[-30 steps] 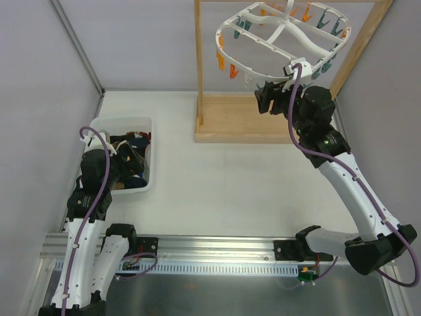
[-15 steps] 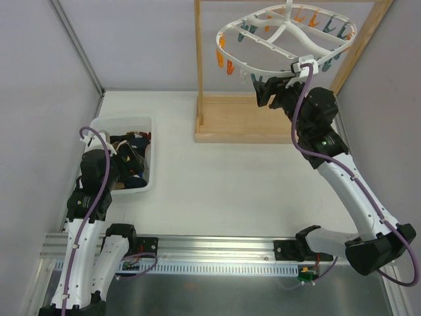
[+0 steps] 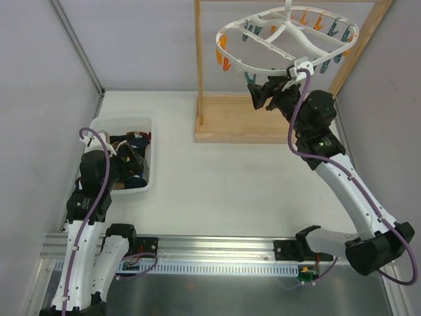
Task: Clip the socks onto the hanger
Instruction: Open the clamp at the hanger.
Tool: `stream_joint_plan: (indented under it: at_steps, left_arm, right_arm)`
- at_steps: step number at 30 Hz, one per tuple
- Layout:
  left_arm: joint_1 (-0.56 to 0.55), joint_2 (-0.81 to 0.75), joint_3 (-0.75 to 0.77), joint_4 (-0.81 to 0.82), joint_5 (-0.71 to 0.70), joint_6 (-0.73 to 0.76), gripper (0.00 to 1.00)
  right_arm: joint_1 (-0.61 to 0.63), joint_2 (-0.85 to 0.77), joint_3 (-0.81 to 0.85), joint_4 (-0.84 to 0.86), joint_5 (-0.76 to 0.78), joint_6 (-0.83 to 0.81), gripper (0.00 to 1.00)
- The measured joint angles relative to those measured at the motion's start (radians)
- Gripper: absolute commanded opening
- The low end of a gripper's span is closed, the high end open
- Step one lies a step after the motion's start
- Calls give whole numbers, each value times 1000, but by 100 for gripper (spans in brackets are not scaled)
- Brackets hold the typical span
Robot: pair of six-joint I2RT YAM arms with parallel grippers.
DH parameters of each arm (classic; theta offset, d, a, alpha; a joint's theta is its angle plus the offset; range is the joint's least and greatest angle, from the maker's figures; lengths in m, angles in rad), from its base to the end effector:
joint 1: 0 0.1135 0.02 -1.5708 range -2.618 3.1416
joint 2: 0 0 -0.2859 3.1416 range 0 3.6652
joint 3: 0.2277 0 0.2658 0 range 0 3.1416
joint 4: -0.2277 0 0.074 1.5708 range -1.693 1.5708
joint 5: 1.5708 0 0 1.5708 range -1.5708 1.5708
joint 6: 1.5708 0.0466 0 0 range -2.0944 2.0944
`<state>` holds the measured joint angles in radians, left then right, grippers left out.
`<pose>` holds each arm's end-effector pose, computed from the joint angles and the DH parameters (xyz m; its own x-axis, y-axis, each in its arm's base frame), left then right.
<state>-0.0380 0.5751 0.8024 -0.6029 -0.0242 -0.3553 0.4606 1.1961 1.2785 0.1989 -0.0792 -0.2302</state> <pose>0.1310 -0.0039 0.3416 -0.3491 -0.3347 -0.8753 -0.1130 0.9422 -0.3153 0.2529 0.1296 0.4941 0.3588 -0.0759 -0.9303 -0.4409 0.8647 -0.2406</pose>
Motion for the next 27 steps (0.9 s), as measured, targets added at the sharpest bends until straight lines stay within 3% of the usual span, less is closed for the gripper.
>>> stream_joint_plan:
  at_steps: [27]
  left_arm:
    - [0, -2, 0, 0, 24, 1, 99]
  right_arm:
    - [0, -90, -22, -38, -40, -21, 76]
